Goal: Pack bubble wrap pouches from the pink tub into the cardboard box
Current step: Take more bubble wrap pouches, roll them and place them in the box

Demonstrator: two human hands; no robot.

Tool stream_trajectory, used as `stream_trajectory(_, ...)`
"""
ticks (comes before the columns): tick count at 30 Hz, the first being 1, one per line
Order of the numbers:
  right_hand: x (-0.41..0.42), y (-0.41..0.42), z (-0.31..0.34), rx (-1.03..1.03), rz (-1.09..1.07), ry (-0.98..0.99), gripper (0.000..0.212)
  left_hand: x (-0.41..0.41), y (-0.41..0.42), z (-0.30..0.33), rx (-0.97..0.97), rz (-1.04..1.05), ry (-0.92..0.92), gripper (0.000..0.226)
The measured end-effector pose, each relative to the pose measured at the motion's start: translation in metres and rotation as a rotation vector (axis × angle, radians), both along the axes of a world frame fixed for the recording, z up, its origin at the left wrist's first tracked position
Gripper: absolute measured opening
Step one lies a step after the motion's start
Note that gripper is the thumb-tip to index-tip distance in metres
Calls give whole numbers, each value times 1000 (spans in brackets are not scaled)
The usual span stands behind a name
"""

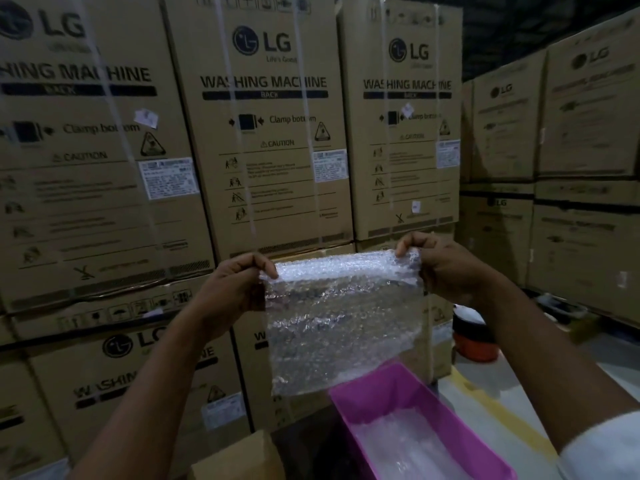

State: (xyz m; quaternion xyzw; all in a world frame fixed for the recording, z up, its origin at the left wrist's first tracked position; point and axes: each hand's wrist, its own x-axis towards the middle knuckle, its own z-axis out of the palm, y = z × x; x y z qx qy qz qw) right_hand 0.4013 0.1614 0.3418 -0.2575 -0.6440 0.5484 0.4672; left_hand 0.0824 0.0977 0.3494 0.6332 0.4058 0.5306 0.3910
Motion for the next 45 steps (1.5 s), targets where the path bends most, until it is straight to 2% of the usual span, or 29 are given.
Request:
stream_trajectory(4, 0, 1, -5, -53, 72, 35, 35, -4, -3, -1, 38, -32, 132, 26)
stream_trajectory(6, -4, 0, -8, -20, -1, -65, 22, -4, -5, -3, 85, 4, 269, 31)
stream_trajectory(7, -7, 0, -9, -10, -33, -95, 20, -3, -5, -4, 124, 55, 331, 25)
stream_trajectory(8, -10, 1, -11, -5, -57, -93, 29, -1, -5, -5, 144, 89, 352, 20)
stream_trajectory(10, -14, 4, -14, 6, -99, -51, 52, 0, -1, -9, 132, 101, 287, 42)
stream_trajectory(12, -17, 4, -16, 11, -144, -8, 59, -2, 3, -14, 87, 124, 164, 63)
stream_trajectory(13, -18, 4, -17, 7, -149, 6, 53, -3, 4, -16, 70, 143, 107, 61)
stream_trajectory(16, -21, -1, -18, -12, -128, 35, 24, -2, 2, -18, 56, 177, 74, 19)
stream_trajectory(17, -22, -2, -19, -43, -116, 27, 21, 0, 1, -19, 33, 155, 62, 12)
stream_trajectory(20, -23, -2, -23, -89, -92, -82, 24, 3, 1, -19, -51, 105, 66, 17)
stream_trajectory(23, -17, 3, -26, -50, -36, -38, 23, -1, 1, -20, -78, 52, 0, 30)
stream_trajectory(25, -12, 4, -25, -21, -32, -44, 18, -2, 1, -19, -104, 9, -70, 29)
stream_trajectory(28, -8, 3, -21, -14, 29, -73, 27, -4, -3, -18, -173, -59, -130, 29)
stream_trajectory(30, -5, 3, -21, -56, 77, -1, 16, -10, -5, -19, -186, -50, -211, 33)
stream_trajectory(32, -4, 2, -20, -51, 61, 23, 24, -16, -2, -20, -168, -38, -183, 35)
stream_trajectory(35, -9, -1, -20, 45, -46, -152, 16, -17, -1, -22, -151, 17, -18, 12)
stream_trajectory(37, -14, -1, -20, 66, -104, -178, 28, -14, 0, -24, -141, 44, 26, 28)
stream_trajectory(40, -18, -1, -19, 8, -136, -54, 51, -9, -1, -25, -94, 72, 26, 48)
stream_trajectory(43, -20, -3, -19, -14, -180, -41, 43, -8, 2, -27, -86, 74, -31, 65)
stream_trajectory(45, -20, -4, -20, -20, -203, -42, 30, -7, 4, -27, -99, 100, -43, 47)
